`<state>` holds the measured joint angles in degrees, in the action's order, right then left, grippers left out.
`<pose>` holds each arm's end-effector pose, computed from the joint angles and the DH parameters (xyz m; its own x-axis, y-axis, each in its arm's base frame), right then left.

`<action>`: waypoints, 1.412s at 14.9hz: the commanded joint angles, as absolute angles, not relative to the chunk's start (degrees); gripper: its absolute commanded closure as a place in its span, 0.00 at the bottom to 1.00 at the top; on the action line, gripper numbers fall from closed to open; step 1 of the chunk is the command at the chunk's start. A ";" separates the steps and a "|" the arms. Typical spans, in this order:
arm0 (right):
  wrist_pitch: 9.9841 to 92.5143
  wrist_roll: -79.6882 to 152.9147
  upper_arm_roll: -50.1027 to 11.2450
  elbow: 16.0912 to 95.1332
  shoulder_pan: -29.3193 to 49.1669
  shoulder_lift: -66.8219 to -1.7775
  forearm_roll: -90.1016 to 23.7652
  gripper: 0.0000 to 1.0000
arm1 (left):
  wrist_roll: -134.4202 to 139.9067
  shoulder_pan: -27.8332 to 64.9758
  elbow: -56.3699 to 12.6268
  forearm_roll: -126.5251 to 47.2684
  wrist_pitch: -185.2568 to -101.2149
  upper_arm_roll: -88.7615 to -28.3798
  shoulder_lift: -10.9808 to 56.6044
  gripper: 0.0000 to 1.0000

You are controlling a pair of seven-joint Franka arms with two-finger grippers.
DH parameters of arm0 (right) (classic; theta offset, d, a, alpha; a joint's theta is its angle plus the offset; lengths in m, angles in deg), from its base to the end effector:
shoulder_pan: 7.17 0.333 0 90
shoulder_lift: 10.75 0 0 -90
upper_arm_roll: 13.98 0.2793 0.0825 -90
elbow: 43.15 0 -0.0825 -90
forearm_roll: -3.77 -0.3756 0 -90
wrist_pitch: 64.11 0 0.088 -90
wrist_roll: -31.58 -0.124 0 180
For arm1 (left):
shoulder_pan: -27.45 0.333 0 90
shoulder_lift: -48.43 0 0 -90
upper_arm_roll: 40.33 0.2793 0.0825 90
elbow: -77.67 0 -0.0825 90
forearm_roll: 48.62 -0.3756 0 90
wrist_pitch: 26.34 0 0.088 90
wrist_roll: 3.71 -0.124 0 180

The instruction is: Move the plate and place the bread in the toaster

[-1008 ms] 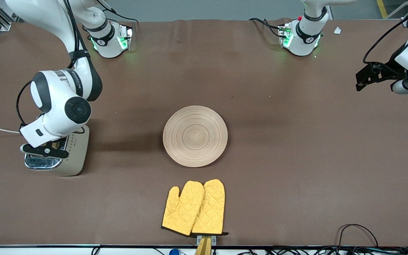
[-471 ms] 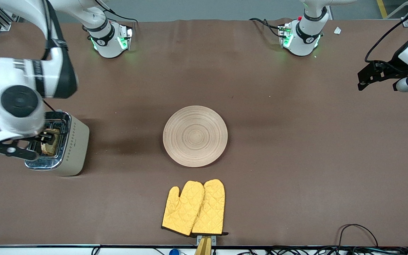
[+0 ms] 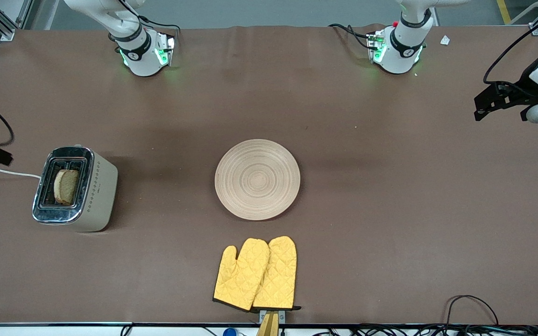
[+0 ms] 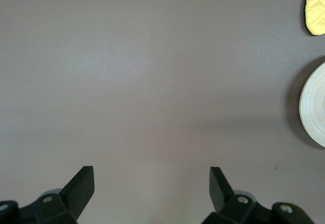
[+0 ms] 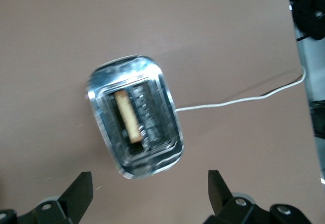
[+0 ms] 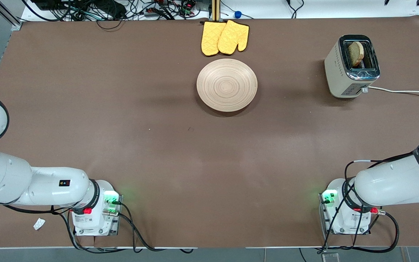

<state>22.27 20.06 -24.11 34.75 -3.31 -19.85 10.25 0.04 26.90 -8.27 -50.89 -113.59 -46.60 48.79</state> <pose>0.5782 -0.0702 0.5754 0.9510 -0.3085 0.0204 -0.3083 -0.9411 0.1390 0.5372 -0.0593 0.6027 0.9982 -0.0517 0.0317 -0.0504 -0.9980 -0.0382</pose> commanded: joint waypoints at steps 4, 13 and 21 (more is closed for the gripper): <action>13.25 21.30 -23.56 33.67 -3.75 -9.61 -0.98 0.00 | -0.45 26.65 -6.09 -50.73 -111.51 -46.84 47.91 0.00; 26.24 28.59 -23.91 55.90 -4.98 5.15 5.43 0.00 | -0.46 26.66 -5.92 -50.64 -111.41 -46.84 47.82 0.00; 26.42 28.59 -23.91 54.07 -3.23 1.73 5.44 0.00 | -0.54 26.74 -5.92 -50.47 -111.41 -46.84 47.99 0.00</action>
